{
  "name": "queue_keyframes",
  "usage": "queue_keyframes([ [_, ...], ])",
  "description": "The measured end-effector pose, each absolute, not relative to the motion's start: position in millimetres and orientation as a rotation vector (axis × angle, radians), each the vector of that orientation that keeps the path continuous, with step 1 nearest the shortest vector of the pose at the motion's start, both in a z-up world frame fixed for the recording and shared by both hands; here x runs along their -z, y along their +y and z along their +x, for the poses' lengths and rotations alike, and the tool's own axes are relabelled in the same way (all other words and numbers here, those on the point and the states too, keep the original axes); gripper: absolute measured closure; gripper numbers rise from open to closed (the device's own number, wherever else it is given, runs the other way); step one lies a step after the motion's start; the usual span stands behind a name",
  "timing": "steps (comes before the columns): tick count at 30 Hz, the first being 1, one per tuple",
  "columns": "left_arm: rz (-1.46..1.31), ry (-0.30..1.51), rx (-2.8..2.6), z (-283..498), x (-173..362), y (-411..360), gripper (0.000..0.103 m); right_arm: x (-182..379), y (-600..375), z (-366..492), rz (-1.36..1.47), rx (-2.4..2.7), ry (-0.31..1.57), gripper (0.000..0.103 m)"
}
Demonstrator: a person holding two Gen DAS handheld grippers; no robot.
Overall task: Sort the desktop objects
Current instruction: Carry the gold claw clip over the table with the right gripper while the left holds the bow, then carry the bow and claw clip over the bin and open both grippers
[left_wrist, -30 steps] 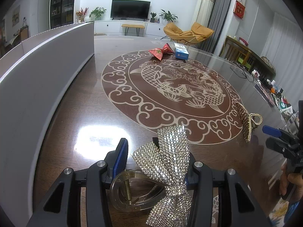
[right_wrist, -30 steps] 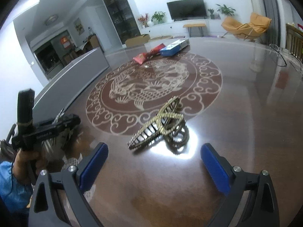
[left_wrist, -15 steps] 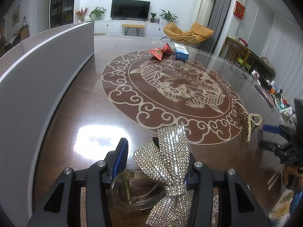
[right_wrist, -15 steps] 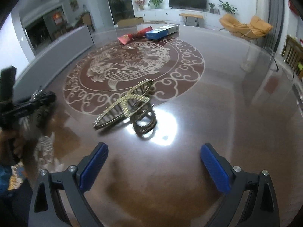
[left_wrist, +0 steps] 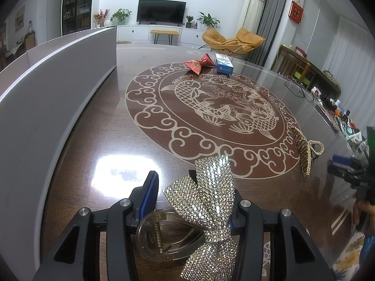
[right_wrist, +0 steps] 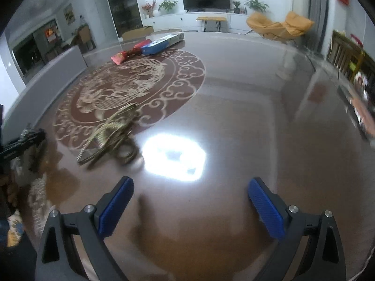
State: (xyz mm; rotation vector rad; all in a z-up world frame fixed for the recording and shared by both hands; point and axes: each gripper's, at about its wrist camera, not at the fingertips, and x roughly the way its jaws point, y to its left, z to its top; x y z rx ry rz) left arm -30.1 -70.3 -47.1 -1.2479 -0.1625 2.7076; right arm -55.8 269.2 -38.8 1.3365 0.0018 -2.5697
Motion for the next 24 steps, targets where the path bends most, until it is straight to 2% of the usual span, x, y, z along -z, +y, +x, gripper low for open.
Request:
queue_keyframes([
  [4, -1.248, -0.165, -2.707, -30.1, 47.1, -70.6, 0.056, 33.5, 255.7, -48.1, 1.291, 2.523, -0.213, 0.004],
  [9, -1.246, -0.171, -2.706, -29.9, 47.0, -70.4, 0.056, 22.9, 208.4, -63.6, 1.267, 2.574, -0.294, 0.004],
  [17, -1.239, -0.192, -2.704, -30.8, 47.3, -71.8, 0.056, 31.8, 145.3, -89.3, 1.404, 2.759, -0.109, 0.005],
  [18, -1.239, -0.194, -2.703, -30.5, 47.5, -72.1, 0.056, 33.9, 145.4, -87.6, 1.403, 2.764, -0.097, 0.007],
  [20, -1.239, -0.193, -2.703, -30.5, 47.5, -72.3, 0.056, 35.6, 146.2, -82.8, 1.384, 2.794, -0.060, 0.022],
  [22, -1.240, -0.192, -2.704, -30.5, 47.5, -72.2, 0.056, 37.0, 152.7, -80.0, 1.372, 2.795, -0.049, 0.046],
  [24, -1.239, -0.191, -2.706, -29.8, 46.9, -71.6, 0.056, 35.6, 161.3, -80.4, 1.342, 2.793, -0.050, 0.052],
])
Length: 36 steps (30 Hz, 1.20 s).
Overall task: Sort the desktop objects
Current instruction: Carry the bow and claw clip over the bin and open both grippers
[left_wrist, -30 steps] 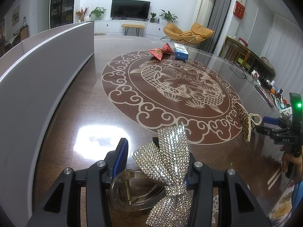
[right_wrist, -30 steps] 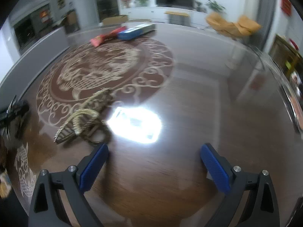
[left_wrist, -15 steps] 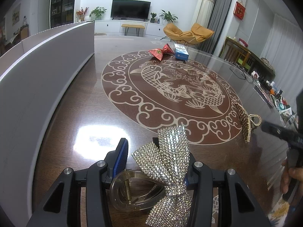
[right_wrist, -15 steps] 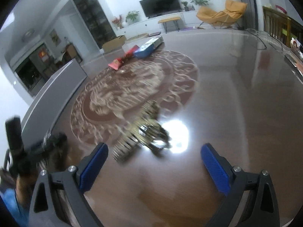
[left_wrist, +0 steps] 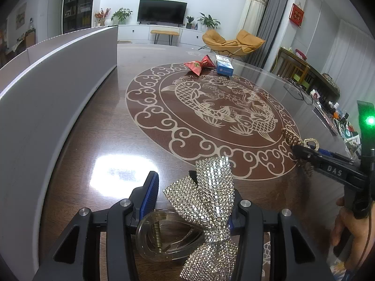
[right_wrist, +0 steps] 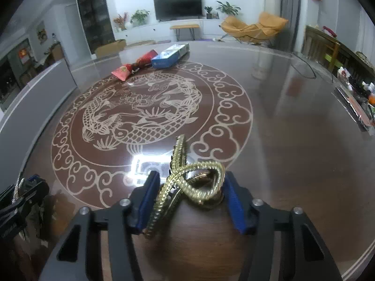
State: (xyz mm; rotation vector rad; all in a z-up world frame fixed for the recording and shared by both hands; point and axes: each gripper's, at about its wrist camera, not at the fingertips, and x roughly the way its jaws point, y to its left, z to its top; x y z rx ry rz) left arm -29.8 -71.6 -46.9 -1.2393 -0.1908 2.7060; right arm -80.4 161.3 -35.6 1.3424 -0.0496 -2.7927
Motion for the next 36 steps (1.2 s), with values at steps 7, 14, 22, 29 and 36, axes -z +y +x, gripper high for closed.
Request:
queue_keyframes([
  [7, -1.224, -0.207, -2.717, -23.4, 43.3, -72.7, 0.056, 25.7, 189.6, -69.0, 1.265, 2.710, -0.141, 0.060],
  [14, -1.166, -0.218, -2.709, -8.9, 29.8, -69.4, 0.056, 11.5, 219.3, -49.7, 1.157, 2.619, -0.315, 0.060],
  [22, -1.046, -0.253, -2.710, 11.4, -28.2, -75.9, 0.056, -26.6, 193.1, -48.4, 1.071, 2.547, -0.299, 0.060],
  [29, -0.966, -0.342, -2.773, 33.3, -103.1, -150.1, 0.056, -86.5, 90.0, -66.6, 0.947, 2.358, -0.238, 0.060],
  [36, -1.084, -0.318, -3.001, 33.7, -128.3, -270.6, 0.056, -133.7, -89.8, -87.5, 0.860, 2.081, -0.124, 0.060],
])
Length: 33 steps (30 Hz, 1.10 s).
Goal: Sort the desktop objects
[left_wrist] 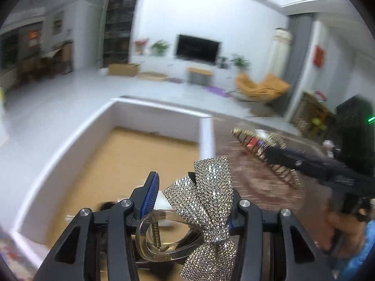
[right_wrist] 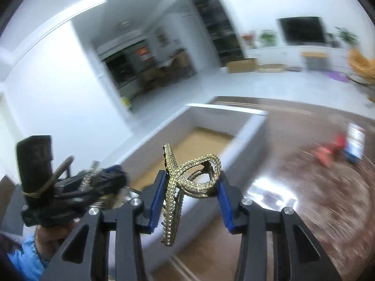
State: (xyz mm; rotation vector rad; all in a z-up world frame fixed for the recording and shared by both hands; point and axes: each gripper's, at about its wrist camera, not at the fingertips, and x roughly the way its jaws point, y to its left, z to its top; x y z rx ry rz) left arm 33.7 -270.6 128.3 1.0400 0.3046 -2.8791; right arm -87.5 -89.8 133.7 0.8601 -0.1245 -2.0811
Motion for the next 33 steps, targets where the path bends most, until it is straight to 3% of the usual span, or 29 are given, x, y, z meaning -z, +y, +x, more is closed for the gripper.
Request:
queue_keyframes([
  [5, 1.188, 0.360, 2.684, 21.9, -94.0, -333.1, 0.056, -130.0, -199.2, -90.8, 0.864, 1.972, 0.035, 0.060],
  [11, 1.371, 0.455, 2.492, 17.9, -45.3, -368.1, 0.055, -75.3, -280.0, -105.1, 1.008, 1.917, 0.211, 0.060],
  [13, 1.409, 0.478, 2.440, 17.8, -33.4, -372.2, 0.044, -52.9, -293.8, -109.5, 1.085, 1.891, 0.262, 0.060],
  [14, 1.413, 0.502, 2.437, 19.5, -29.8, -372.6, 0.031, -45.0, -297.8, -110.3, 1.108, 1.899, 0.293, 0.059],
  [16, 1.392, 0.489, 2.411, 21.4, -29.7, -372.5, 0.024, -34.3, -300.7, -109.2, 1.123, 1.912, 0.340, 0.034],
  [17, 1.388, 0.488, 2.395, 22.6, -29.0, -373.6, 0.010, -33.0, -299.3, -108.0, 1.122, 1.915, 0.337, 0.021],
  [18, 1.381, 0.496, 2.380, 22.9, -28.9, -375.5, 0.003, -33.7, -294.3, -107.6, 1.112, 1.916, 0.320, 0.016],
  [19, 1.359, 0.520, 2.375, 25.0, -28.4, -376.7, 0.003, -35.9, -290.9, -107.4, 1.099, 1.933, 0.314, 0.012],
  [24, 1.256, 0.567, 2.368, 40.4, -36.1, -379.5, 0.003, -73.4, -262.5, -101.4, 0.968, 2.020, 0.272, 0.012],
  [29, 1.068, 0.466, 2.392, 59.7, -59.4, -364.5, 0.003, -113.6, -203.8, -84.3, 0.779, 2.171, 0.233, 0.000],
  [33, 0.937, 0.424, 2.460, 74.1, -84.0, -335.9, 0.003, -115.0, -139.6, -79.5, 0.709, 2.301, 0.246, 0.000],
])
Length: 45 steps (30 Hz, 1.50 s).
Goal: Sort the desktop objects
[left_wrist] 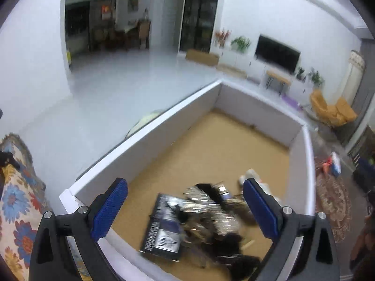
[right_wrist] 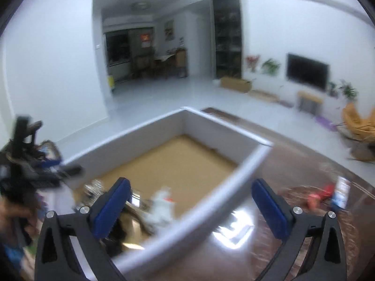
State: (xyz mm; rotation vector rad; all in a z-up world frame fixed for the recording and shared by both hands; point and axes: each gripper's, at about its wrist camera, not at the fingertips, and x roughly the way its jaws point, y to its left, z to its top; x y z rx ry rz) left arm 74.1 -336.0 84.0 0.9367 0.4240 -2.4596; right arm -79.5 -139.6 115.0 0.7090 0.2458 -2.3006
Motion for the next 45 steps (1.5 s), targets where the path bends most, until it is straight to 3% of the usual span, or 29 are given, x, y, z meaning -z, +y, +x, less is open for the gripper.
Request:
queue_keyframes([
  [12, 0.962, 0.221, 2.897, 52.1, -141.8, -161.1, 0.003, 13.5, 111.7, -108.1, 1.167, 2.622, 0.333, 0.000],
  [20, 1.281, 0.099, 3.029, 14.3, -87.0, -34.3, 0.003, 39.3, 217.8, -118.9, 1.333, 2.723, 0.227, 0.000],
  [28, 1.506, 0.007, 2.901, -39.5, 6.5, 4.6, 0.003, 40.4, 241.3, -116.0, 1.369, 2.726, 0.079, 0.000],
  [35, 1.541, -0.018, 2.910, -84.6, 31.2, 9.1, 0.003, 44.5, 227.7, -119.8, 1.399, 2.752, 0.177, 0.000],
  [41, 1.588, -0.206, 2.919, -122.8, 43.4, 15.2, 0.003, 44.9, 226.6, -120.4, 1.398, 2.765, 0.184, 0.000],
  [45, 1.623, -0.236, 2.894, -143.2, 52.1, 11.6, 0.002, 44.8, 226.7, -119.9, 1.397, 2.765, 0.183, 0.000],
])
